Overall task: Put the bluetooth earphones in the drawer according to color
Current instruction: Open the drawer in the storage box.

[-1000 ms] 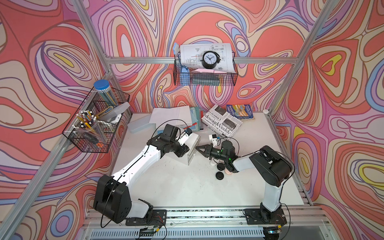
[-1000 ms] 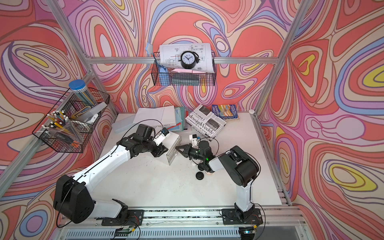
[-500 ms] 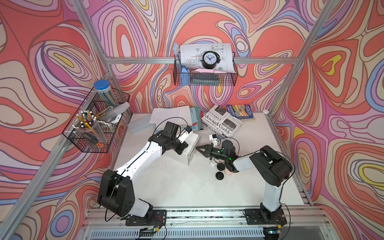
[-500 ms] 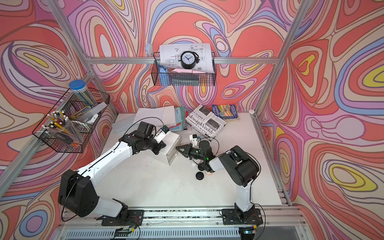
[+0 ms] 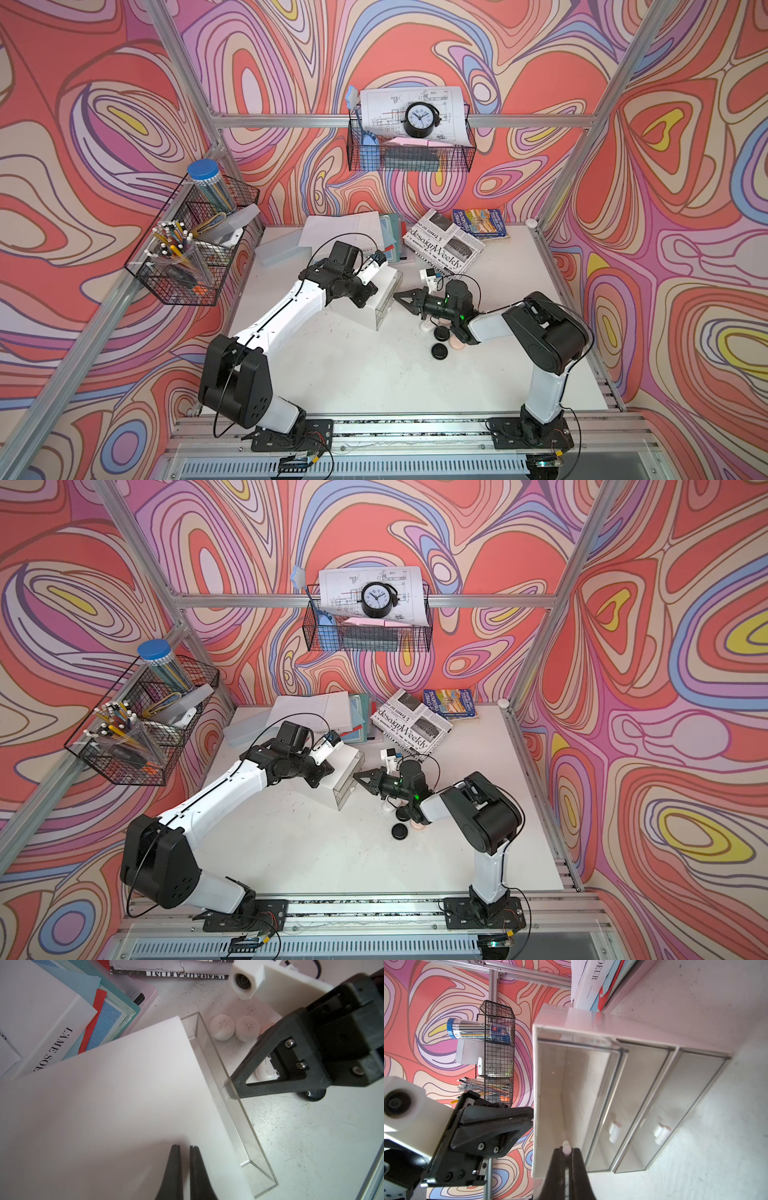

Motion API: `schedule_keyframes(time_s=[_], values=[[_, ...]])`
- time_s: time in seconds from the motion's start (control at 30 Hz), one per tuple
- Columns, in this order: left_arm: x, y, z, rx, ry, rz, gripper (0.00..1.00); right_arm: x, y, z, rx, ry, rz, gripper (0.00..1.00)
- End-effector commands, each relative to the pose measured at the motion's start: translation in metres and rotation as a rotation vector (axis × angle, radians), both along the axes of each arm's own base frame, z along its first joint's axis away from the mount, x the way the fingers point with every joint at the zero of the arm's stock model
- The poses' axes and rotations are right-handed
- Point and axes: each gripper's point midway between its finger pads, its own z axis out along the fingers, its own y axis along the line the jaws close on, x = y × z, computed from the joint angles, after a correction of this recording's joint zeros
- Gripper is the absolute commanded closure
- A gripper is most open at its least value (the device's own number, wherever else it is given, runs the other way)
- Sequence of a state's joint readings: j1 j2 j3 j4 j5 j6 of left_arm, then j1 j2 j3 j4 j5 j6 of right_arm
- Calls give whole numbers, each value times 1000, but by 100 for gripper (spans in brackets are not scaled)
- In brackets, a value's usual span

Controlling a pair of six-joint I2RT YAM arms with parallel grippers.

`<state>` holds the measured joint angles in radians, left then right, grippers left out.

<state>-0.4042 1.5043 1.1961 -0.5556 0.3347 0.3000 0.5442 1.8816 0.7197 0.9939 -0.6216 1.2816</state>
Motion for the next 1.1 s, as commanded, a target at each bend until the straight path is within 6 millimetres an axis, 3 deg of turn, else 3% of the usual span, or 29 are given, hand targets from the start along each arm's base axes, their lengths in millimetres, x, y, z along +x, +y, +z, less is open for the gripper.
schedule_keyframes(time_s=[0.0, 1.07], values=[[-25, 9, -34, 66, 163, -14, 100, -2, -21, -35, -102, 87, -42, 100], [-22, 10, -34, 73, 152, -14, 100, -9, -49, -42, -150, 118, -100, 100]])
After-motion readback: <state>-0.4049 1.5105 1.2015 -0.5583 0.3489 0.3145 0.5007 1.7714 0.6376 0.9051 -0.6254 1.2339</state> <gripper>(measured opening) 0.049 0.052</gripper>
